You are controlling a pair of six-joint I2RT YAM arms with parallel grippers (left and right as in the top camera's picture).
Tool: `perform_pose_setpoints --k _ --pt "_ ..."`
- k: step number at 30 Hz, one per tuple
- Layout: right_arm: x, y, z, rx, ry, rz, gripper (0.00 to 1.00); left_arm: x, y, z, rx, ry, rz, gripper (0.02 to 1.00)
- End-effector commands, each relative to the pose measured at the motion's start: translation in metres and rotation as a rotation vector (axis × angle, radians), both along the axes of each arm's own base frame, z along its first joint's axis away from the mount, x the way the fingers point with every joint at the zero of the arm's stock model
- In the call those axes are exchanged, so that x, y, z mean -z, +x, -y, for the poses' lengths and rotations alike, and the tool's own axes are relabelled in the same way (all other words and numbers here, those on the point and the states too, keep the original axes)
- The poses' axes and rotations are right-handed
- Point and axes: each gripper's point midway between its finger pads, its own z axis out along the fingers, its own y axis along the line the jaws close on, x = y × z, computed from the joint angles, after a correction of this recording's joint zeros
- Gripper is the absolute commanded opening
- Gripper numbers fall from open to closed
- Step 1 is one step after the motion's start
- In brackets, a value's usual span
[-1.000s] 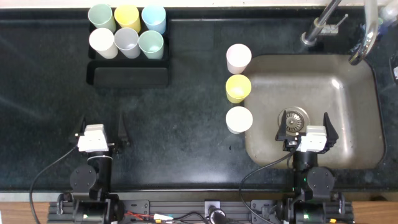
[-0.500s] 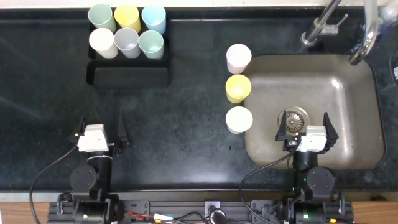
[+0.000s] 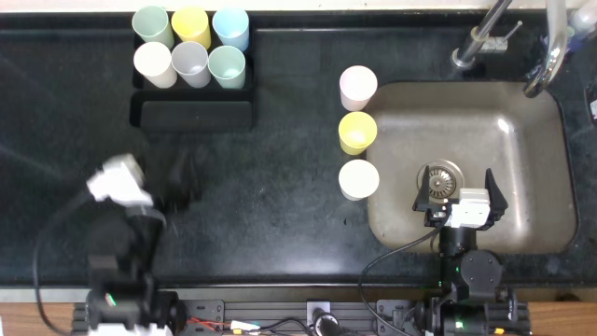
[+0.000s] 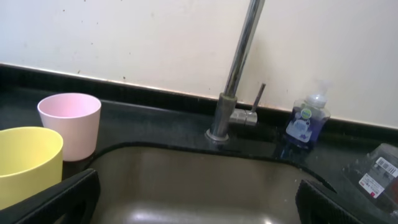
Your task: Store Cups
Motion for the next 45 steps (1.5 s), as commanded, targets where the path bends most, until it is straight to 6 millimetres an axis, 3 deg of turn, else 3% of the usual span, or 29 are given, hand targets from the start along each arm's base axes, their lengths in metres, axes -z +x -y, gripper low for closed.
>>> perform_pose_setpoints --k 1,4,7,10,14,19,25,35,45 --pt "0.003 0.000 -0.001 -0.001 0.012 0.003 0.998 -0.086 0.081 0.045 0.176 -0.155 -0.109 1.000" --pt "0.003 0.000 -0.001 -0.001 0.012 0.003 0.998 -0.129 0.150 0.103 0.342 -0.030 -0.214 1.000" --pt "0.003 0.000 -0.001 -0.001 0.012 0.003 0.998 -0.138 0.194 0.169 0.431 0.152 -0.312 1.000" --pt "0.003 0.000 -0.001 -0.002 0.012 0.003 0.998 -0.117 0.208 0.212 0.398 0.274 -0.438 1.000" --pt "0.003 0.000 -0.001 -0.002 0.012 0.004 0.998 -0.062 0.200 0.263 0.410 0.402 -0.552 1.000" --pt "0.003 0.000 -0.001 -0.002 0.012 0.004 0.996 0.004 0.190 0.312 0.448 0.420 -0.658 1.000" --pt "0.003 0.000 -0.001 -0.002 0.012 0.003 0.996 0.048 0.186 0.329 0.465 0.310 -0.784 1.000" --pt "0.003 0.000 -0.001 -0.002 0.012 0.003 0.998 0.092 0.199 0.307 0.459 0.229 -0.919 1.000" --pt "0.003 0.000 -0.001 -0.002 0.012 0.003 0.998 0.107 0.193 0.306 0.478 0.233 -0.968 1.000"
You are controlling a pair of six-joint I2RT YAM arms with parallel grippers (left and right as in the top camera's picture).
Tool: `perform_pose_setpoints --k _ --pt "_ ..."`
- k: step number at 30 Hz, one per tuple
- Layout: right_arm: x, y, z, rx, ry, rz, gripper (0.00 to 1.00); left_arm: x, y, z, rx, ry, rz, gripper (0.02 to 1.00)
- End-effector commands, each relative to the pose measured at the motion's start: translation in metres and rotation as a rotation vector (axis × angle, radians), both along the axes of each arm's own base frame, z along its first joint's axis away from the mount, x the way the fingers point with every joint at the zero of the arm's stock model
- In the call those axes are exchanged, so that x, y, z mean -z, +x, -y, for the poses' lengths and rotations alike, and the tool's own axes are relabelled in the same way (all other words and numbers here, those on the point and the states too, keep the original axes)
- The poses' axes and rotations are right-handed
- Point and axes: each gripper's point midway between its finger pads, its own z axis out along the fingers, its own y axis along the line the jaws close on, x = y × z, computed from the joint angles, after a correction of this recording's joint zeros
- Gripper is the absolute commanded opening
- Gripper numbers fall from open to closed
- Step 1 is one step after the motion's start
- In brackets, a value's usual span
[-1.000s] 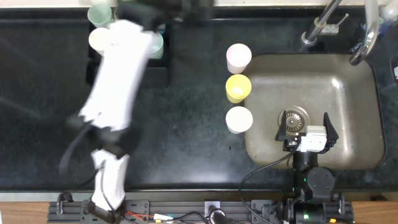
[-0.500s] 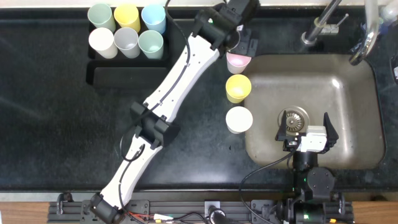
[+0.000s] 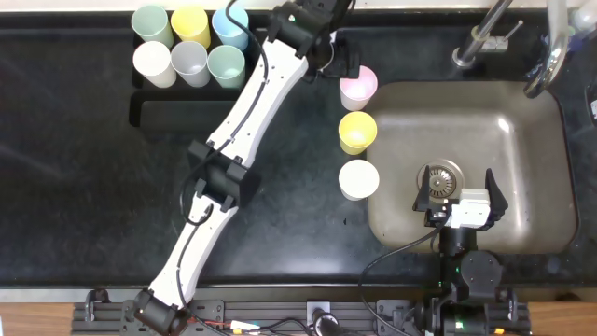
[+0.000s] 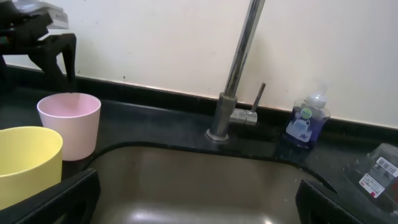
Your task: Store Cups
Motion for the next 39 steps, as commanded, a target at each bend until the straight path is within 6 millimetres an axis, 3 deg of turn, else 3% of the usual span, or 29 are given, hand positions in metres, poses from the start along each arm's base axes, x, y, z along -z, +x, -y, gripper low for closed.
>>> perform_pose_setpoints --k 1,12,16,18,20,21,22,28,31,34,36,39 --pt "0.003 0.000 -0.001 -0.002 0.011 0.002 0.996 0.001 -0.005 0.011 0.023 -0.035 -0.017 1.000" --pt "0.003 0.000 -0.001 -0.002 0.011 0.002 0.996 0.027 -0.016 0.006 0.024 0.006 -0.096 1.000" --pt "0.003 0.000 -0.001 -0.002 0.011 0.002 0.998 0.026 -0.014 0.007 0.023 0.002 -0.090 0.871" --pt "0.003 0.000 -0.001 -0.002 0.011 0.002 0.996 0.026 -0.014 0.006 0.022 0.003 -0.090 0.752" --pt "0.003 0.000 -0.001 -0.002 0.011 0.002 0.996 0.026 -0.014 0.006 0.022 0.002 -0.090 0.730" --pt "0.003 0.000 -0.001 -0.002 0.011 0.002 0.998 0.026 -0.014 0.006 0.021 0.002 -0.090 0.448" --pt "0.003 0.000 -0.001 -0.002 0.011 0.002 0.996 0.026 -0.014 0.006 0.021 0.001 -0.089 0.064" --pt "0.003 0.000 -0.001 -0.002 0.011 0.002 0.998 0.020 -0.007 0.011 0.023 -0.024 -0.054 0.036" --pt "0.003 0.000 -0.001 -0.002 0.011 0.002 0.998 -0.010 0.000 0.006 0.007 -0.051 0.003 0.036" --pt "0.003 0.000 -0.001 -0.002 0.011 0.002 0.998 -0.069 0.007 -0.021 -0.045 -0.071 0.100 0.038" --pt "0.003 0.000 -0.001 -0.002 0.011 0.002 0.998 -0.110 0.006 -0.058 -0.134 -0.058 0.145 0.038" --pt "0.003 0.000 -0.001 -0.002 0.011 0.002 0.998 -0.155 -0.019 -0.133 -0.314 0.005 0.134 0.036"
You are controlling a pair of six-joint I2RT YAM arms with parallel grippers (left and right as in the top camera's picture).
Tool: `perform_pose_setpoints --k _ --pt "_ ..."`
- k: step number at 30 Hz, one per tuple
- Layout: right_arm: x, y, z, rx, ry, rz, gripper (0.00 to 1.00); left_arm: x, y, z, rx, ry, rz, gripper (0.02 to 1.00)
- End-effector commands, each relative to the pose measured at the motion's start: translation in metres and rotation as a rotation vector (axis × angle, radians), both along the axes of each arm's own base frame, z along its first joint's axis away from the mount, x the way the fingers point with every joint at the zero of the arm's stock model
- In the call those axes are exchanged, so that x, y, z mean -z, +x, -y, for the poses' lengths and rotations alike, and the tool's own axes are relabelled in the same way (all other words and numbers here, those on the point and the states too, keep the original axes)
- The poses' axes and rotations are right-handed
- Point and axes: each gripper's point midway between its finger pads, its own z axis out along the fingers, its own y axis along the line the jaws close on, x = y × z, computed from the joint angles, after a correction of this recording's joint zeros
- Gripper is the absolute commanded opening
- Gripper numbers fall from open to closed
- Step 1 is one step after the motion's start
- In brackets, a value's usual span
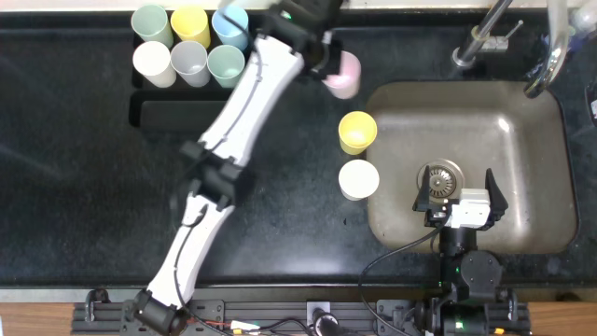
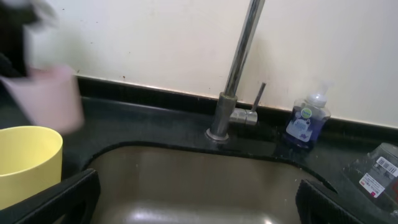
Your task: Store Cups
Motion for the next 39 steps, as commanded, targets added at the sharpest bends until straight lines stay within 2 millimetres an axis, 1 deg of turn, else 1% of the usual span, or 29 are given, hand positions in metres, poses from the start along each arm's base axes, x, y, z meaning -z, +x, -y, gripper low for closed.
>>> perform_pose_setpoints --k 1,2,3,5,6,7,8,9,10,11,12,13,14,15,16,17,19,21,23,25,27,30,34,39 --pt "0.003 0.000 -0.001 -0.002 0.012 0.002 0.993 -0.143 -0.021 -0.125 -0.307 0.035 0.177 0.036" --pt "0.003 0.000 -0.001 -0.002 0.012 0.002 0.998 -0.160 -0.024 -0.137 -0.292 0.043 0.218 0.036" --pt "0.003 0.000 -0.001 -0.002 0.012 0.002 0.998 -0.178 -0.030 -0.154 -0.314 0.066 0.264 0.036" --pt "0.003 0.000 -0.001 -0.002 0.012 0.002 0.998 -0.208 -0.047 -0.182 -0.343 0.118 0.333 0.036" --pt "0.003 0.000 -0.001 -0.002 0.012 0.002 0.998 -0.221 -0.059 -0.197 -0.371 0.153 0.359 0.036" --pt "0.003 0.000 -0.001 -0.002 0.012 0.002 0.998 -0.230 -0.072 -0.214 -0.403 0.197 0.372 0.036" --pt "0.003 0.000 -0.001 -0.002 0.012 0.002 0.996 -0.234 -0.085 -0.229 -0.432 0.240 0.372 0.036" --pt "0.003 0.000 -0.001 -0.002 0.012 0.002 0.998 -0.234 -0.101 -0.248 -0.478 0.285 0.357 0.038" --pt "0.003 0.000 -0.001 -0.002 0.012 0.002 0.996 -0.230 -0.115 -0.265 -0.526 0.319 0.332 0.036" --pt "0.003 0.000 -0.001 -0.002 0.012 0.002 0.998 -0.220 -0.133 -0.286 -0.602 0.349 0.287 0.036" --pt "0.003 0.000 -0.001 -0.002 0.012 0.002 0.998 -0.208 -0.148 -0.302 -0.671 0.362 0.243 0.036" --pt "0.003 0.000 -0.001 -0.002 0.012 0.002 0.998 -0.191 -0.162 -0.319 -0.744 0.367 0.191 0.036" --pt "0.003 0.000 -0.001 -0.002 0.012 0.002 0.998 -0.172 -0.169 -0.332 -0.796 0.348 0.148 0.036" --pt "0.003 0.000 -0.001 -0.002 0.012 0.002 0.998 -0.155 -0.170 -0.338 -0.822 0.306 0.120 0.036" --pt "0.003 0.000 -0.001 -0.002 0.012 0.002 0.998 -0.134 -0.166 -0.341 -0.832 0.245 0.092 0.036" --pt "0.003 0.000 -0.001 -0.002 0.012 0.002 0.996 -0.115 -0.158 -0.340 -0.814 0.174 0.072 0.036" --pt "0.003 0.000 -0.001 -0.002 0.012 0.002 0.998 -0.087 -0.144 -0.340 -0.801 0.079 0.046 0.036" --pt "0.003 0.000 -0.001 -0.002 0.012 0.002 1.000 -0.070 -0.130 -0.342 -0.806 0.042 0.023 0.036" --pt "0.003 0.000 -0.001 -0.002 0.012 0.002 0.996 -0.061 -0.111 -0.340 -0.796 0.004 0.016 0.036" --pt "0.003 0.000 -0.001 -0.002 0.012 0.002 0.996 -0.056 -0.093 -0.333 -0.762 -0.042 0.010 0.036" --pt "0.003 0.000 -0.001 -0.002 0.012 0.002 0.998 -0.052 -0.083 -0.331 -0.754 -0.062 -0.009 0.036" --pt "0.003 0.000 -0.001 -0.002 0.012 0.002 0.998 -0.042 -0.080 -0.334 -0.795 -0.065 -0.065 0.036" --pt "0.003 0.000 -0.001 -0.002 0.012 0.002 0.996 -0.027 -0.085 -0.340 -0.830 -0.052 -0.130 0.038" --pt "0.003 0.000 -0.001 -0.002 0.012 0.002 0.998 -0.017 -0.087 -0.357 -0.891 -0.020 -0.149 0.036"
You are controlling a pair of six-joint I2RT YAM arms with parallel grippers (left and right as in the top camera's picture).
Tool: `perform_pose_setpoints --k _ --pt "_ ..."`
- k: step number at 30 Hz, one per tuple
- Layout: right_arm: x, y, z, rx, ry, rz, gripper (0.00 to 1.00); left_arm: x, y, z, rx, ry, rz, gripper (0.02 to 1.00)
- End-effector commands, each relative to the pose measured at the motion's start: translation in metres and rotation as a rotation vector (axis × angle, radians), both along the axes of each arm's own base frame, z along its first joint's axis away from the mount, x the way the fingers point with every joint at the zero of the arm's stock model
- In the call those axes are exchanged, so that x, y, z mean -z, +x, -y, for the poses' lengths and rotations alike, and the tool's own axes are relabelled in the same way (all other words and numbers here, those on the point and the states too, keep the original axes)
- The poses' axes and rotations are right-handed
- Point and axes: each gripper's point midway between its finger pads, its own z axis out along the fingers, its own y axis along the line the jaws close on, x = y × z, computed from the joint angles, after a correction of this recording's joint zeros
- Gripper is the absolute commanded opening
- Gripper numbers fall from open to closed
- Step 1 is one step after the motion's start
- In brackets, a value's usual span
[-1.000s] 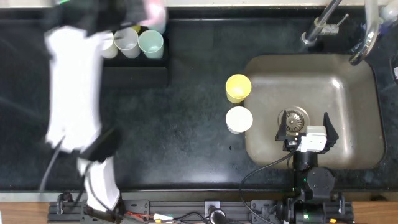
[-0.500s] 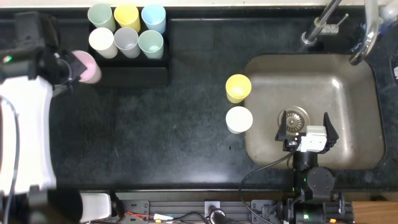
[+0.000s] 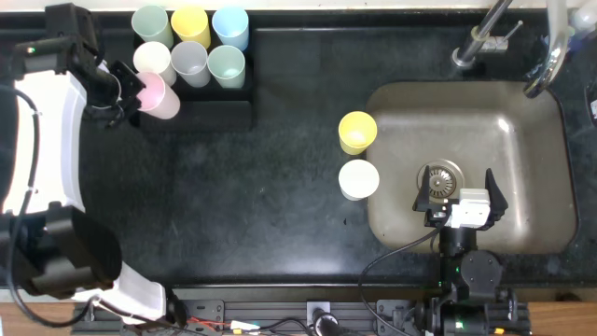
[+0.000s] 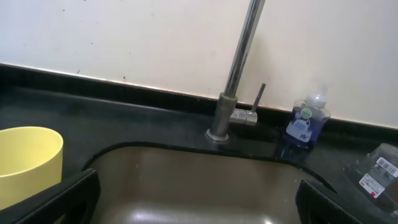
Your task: Store Cups
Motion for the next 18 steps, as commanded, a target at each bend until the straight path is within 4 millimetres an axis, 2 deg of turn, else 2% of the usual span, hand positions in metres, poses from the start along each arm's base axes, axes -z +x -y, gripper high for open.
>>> perform_pose_setpoints --k 1,9,18 --pt "0.004 0.000 -0.001 -0.002 0.012 0.001 0.998 0.003 0.005 -0.015 -0.065 0.005 -0.003 0.036" --pt "0.003 0.000 -0.001 -0.002 0.012 0.001 0.998 0.015 0.013 -0.029 -0.087 0.038 -0.009 0.036" --pt "0.003 0.000 -0.001 -0.002 0.012 0.001 0.998 0.030 0.019 -0.032 -0.088 0.041 -0.030 0.036"
